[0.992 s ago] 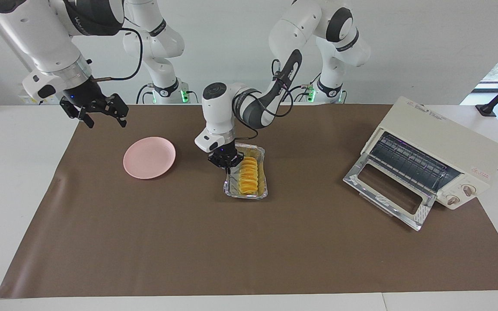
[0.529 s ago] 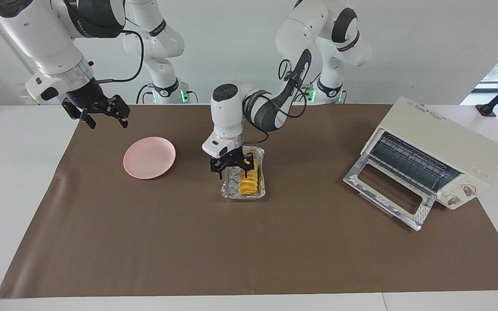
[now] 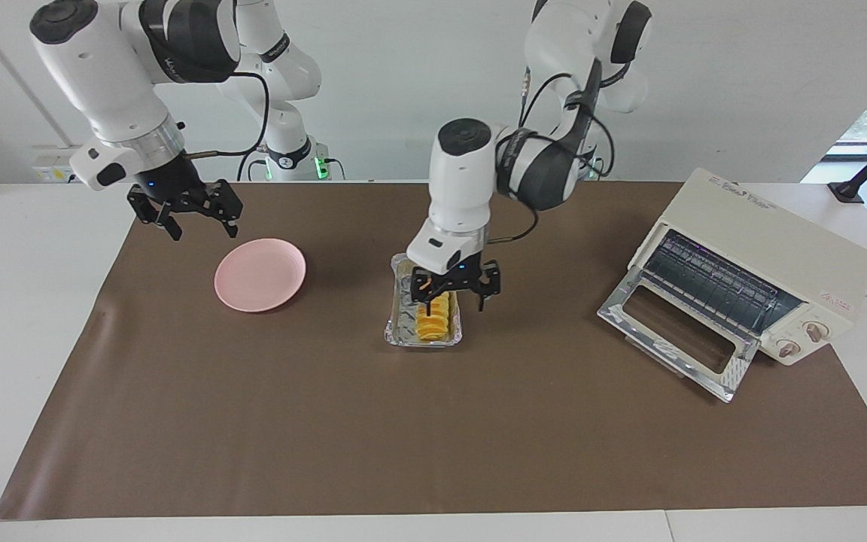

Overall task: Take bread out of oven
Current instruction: 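Retract the left gripper while the right gripper reaches the foil tray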

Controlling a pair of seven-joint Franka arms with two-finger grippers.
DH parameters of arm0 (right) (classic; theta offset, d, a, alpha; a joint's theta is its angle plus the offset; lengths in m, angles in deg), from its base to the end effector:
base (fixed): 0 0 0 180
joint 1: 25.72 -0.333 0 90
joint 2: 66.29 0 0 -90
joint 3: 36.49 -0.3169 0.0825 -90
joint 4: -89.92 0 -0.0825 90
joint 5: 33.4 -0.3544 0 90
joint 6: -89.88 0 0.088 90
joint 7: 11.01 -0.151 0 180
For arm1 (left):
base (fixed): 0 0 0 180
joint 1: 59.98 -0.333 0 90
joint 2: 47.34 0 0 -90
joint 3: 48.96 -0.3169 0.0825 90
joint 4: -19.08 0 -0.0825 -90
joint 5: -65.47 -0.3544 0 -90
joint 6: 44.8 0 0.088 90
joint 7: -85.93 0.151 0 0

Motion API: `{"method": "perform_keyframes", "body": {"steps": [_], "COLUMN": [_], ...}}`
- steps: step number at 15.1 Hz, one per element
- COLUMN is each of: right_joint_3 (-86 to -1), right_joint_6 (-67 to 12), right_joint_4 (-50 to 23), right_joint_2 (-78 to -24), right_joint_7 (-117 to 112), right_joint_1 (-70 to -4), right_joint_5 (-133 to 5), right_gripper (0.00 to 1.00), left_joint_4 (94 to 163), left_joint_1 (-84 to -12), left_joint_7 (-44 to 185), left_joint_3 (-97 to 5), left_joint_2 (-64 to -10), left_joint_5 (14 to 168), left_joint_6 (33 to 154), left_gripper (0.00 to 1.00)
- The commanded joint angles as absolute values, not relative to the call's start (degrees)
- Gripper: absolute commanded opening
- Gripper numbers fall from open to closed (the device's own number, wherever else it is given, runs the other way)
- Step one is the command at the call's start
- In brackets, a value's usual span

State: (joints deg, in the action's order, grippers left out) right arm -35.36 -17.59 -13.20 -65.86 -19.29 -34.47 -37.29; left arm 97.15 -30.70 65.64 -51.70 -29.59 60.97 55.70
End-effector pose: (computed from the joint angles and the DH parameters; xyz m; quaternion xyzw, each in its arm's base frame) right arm 0.5410 0.0805 0.5021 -0.9988 0.0148 -0.0293 0.0370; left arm 0.5719 -0.2786 0.5132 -0.9962 0.0614 -0.0559 0.0260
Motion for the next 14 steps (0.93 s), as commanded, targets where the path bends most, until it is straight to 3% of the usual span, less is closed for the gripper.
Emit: {"method": "perform_keyframes", "body": {"steps": [1, 5, 9, 14], "right_joint_3": [-35.26, -35.18, -35.26, -35.18], "right_joint_6": [-23.13, -26.05, -26.48, -29.37], "right_joint_4": [-13.62, -13.96, -16.69, -16.6], "right_joint_2": [-61.38, -57.33, -57.06, -53.99], "right_joint_7": [-25.93, -29.98, -35.87, -38.07], "right_joint_1": [-39.77, -45.57, -49.45, -52.79], "right_joint_5": [-37.97, -37.97, -37.97, -38.05], "right_gripper": [1.0, 1.0, 1.0, 1.0], "left_joint_4": [100.64, 102.13, 105.47, 106.8], "left_joint_1": [-38.77, -45.9, -49.34, -51.54], "left_joint_7": [76.15, 79.69, 84.68, 85.85], "left_joint_3": [-51.16, -51.07, -51.07, -50.98], "left_joint_2": [-34.33, -38.01, -42.67, -44.79], "left_joint_5": [61.95, 61.95, 61.95, 61.95], "left_joint_6": [53.64, 51.98, 45.56, 41.6], "left_gripper": [1.0, 1.0, 1.0, 1.0]}}
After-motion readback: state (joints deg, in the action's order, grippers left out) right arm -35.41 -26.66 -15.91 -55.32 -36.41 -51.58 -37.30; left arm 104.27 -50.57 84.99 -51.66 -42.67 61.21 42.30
